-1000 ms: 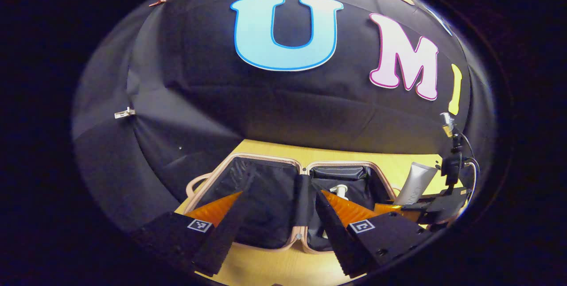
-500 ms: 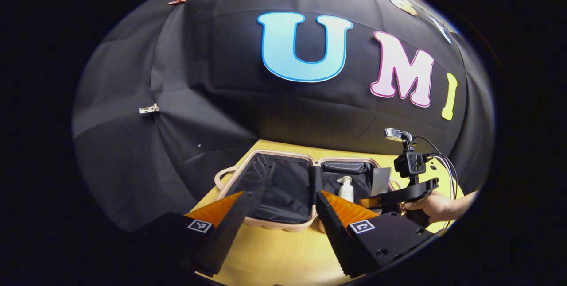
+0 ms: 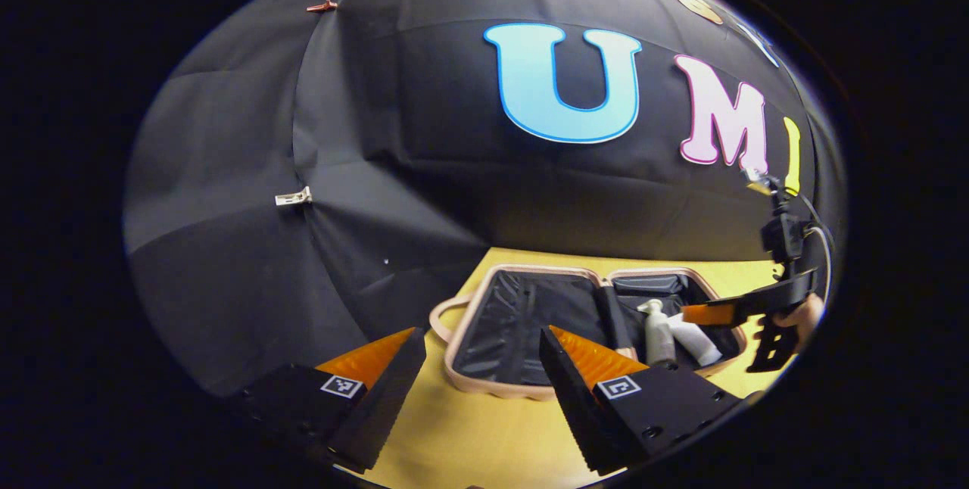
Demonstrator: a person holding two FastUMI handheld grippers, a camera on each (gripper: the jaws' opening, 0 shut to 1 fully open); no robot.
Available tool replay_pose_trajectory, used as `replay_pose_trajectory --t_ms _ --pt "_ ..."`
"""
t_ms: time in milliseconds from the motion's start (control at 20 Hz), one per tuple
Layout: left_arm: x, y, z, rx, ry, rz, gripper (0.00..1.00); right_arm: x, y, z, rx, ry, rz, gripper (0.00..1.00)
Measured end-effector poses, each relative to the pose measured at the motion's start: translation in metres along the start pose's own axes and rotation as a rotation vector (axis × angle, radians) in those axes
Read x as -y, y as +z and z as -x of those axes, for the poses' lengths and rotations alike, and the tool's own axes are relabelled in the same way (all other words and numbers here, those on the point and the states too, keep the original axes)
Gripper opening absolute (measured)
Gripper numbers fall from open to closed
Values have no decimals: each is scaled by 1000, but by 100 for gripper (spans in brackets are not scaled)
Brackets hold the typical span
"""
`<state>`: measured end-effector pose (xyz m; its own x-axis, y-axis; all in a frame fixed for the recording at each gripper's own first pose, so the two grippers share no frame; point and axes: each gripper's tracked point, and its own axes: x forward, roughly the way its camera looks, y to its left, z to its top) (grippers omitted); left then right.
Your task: First open the suitcase, pack the skin care products into it, and then close the suitcase.
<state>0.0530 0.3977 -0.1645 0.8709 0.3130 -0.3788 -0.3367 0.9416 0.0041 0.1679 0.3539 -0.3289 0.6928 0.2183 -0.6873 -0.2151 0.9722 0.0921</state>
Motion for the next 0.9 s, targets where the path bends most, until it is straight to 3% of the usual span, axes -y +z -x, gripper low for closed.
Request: replay_pose_trajectory --t_ms 150,250,350,450,550,750,850,900 --pt "-40 -1 -44 19 45 -56 96 4 26 24 93 9 -7 100" --pt "-54 -7 -79 -3 36 -47 96 13 40 37 152 17 10 100" --pt "-54 -23 -118 -54 -44 45 96 33 48 48 205 -11 60 99" --pt "-65 -45 -148 -148 -70 151 96 53 49 59 233 -47 117 100" --pt "-78 -65 -179 -200 -61 183 97 69 44 71 236 -57 149 100" --pt "-82 -86 -224 -298 -91 134 96 115 16 90 177 -120 167 98" --pt "-74 -83 -229 -333 -139 168 93 136 4 99 155 -156 142 98" --pt "-76 -86 -232 -367 -148 175 87 144 0 103 145 -169 128 98"
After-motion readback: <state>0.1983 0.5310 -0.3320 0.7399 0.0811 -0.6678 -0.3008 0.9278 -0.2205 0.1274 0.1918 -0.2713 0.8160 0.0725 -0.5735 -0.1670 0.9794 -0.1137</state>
